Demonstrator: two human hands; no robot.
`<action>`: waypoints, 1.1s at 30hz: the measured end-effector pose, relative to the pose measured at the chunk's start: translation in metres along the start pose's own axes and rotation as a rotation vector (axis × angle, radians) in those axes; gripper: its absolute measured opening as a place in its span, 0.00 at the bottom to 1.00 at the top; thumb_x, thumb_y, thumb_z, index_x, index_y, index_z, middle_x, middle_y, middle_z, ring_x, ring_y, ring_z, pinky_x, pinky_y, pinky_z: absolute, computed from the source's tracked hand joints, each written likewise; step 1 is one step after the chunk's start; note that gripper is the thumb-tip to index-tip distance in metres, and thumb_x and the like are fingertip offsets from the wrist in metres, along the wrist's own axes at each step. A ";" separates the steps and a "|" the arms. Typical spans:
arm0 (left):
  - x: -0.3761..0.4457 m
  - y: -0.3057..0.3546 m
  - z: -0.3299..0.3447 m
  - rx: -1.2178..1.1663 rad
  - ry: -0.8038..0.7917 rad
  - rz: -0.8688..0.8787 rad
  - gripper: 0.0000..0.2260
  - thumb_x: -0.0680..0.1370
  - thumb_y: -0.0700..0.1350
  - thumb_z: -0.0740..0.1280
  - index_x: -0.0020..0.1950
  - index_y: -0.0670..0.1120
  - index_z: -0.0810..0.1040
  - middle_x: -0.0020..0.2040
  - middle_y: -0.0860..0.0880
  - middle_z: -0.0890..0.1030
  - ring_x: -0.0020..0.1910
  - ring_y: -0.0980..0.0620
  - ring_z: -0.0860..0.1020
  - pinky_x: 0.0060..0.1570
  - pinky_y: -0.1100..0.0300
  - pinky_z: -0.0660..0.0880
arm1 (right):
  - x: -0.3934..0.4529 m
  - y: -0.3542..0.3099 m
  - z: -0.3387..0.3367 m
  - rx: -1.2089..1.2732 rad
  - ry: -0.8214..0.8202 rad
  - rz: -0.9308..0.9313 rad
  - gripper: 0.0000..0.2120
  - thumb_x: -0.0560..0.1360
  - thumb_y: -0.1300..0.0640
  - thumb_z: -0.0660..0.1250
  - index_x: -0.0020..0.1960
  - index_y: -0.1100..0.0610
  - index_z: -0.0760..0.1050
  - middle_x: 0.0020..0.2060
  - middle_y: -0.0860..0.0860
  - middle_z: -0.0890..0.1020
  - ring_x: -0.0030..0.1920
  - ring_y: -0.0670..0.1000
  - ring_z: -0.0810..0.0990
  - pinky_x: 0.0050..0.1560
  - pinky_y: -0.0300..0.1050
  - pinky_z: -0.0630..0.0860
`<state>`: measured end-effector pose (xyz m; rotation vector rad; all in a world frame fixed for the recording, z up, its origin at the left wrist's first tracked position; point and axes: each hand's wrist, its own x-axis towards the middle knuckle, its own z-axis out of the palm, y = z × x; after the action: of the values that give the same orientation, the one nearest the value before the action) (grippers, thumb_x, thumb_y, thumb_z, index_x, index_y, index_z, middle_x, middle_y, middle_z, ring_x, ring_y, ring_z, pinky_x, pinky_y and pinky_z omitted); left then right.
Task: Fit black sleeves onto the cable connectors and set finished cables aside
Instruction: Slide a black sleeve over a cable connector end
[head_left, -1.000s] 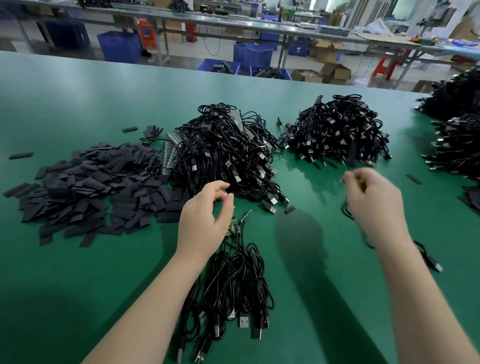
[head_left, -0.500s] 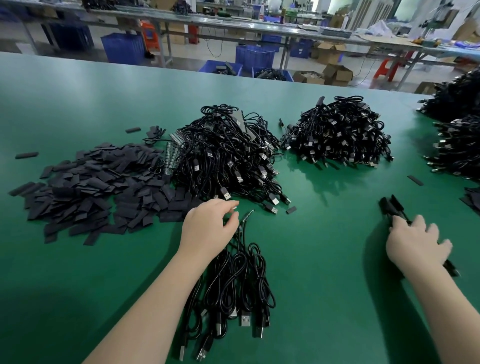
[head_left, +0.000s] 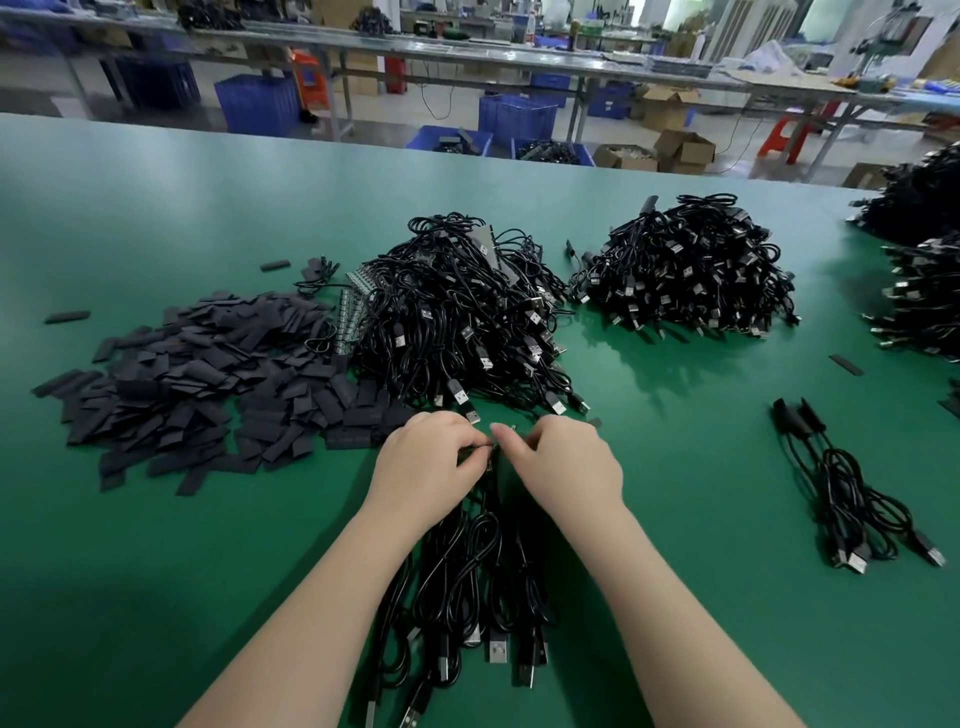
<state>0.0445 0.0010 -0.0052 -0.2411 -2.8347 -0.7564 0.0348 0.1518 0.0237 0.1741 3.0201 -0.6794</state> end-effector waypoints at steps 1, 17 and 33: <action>0.000 0.000 0.000 -0.024 0.006 -0.007 0.08 0.78 0.53 0.66 0.52 0.56 0.84 0.52 0.59 0.81 0.55 0.55 0.75 0.53 0.55 0.74 | 0.003 -0.003 0.002 0.023 -0.006 0.008 0.21 0.76 0.37 0.63 0.41 0.55 0.77 0.37 0.51 0.79 0.36 0.54 0.76 0.33 0.42 0.68; 0.002 0.003 -0.004 -0.045 -0.026 0.024 0.08 0.78 0.53 0.66 0.54 0.57 0.83 0.53 0.60 0.82 0.56 0.56 0.76 0.53 0.55 0.75 | -0.016 0.005 -0.039 0.943 0.312 -0.105 0.06 0.79 0.53 0.65 0.44 0.52 0.75 0.37 0.49 0.82 0.34 0.43 0.83 0.37 0.38 0.76; -0.002 0.011 -0.011 -0.099 -0.125 0.222 0.14 0.67 0.36 0.57 0.37 0.50 0.79 0.39 0.56 0.81 0.47 0.52 0.75 0.55 0.55 0.68 | -0.002 0.019 -0.033 1.001 0.120 0.083 0.07 0.83 0.53 0.58 0.49 0.54 0.70 0.34 0.48 0.86 0.33 0.52 0.85 0.37 0.46 0.79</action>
<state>0.0502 0.0050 0.0086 -0.6283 -2.8225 -0.8603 0.0380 0.1831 0.0459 0.3591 2.4305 -2.1337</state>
